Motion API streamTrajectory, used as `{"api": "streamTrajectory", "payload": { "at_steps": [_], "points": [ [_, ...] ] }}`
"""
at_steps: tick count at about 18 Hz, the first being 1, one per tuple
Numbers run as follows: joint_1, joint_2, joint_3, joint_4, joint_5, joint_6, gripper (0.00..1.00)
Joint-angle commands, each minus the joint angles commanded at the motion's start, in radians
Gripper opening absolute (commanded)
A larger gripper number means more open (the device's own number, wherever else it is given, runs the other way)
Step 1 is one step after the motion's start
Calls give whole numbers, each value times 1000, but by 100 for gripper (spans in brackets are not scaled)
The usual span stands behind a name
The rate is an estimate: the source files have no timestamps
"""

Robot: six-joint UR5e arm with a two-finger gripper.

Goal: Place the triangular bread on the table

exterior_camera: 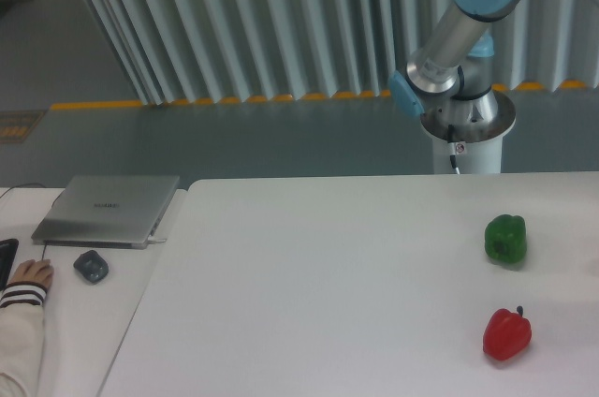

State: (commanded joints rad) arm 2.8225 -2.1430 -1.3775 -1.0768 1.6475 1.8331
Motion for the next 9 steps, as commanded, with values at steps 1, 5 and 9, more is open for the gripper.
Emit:
{"api": "streamTrajectory", "payload": {
  "at_steps": [1,5,9],
  "points": [
    [0,2,0,0,0,-2,38],
    [0,15,8,-41,-26,-9,31],
    [18,58,23,-138,-115,-52,31]
  ]
}}
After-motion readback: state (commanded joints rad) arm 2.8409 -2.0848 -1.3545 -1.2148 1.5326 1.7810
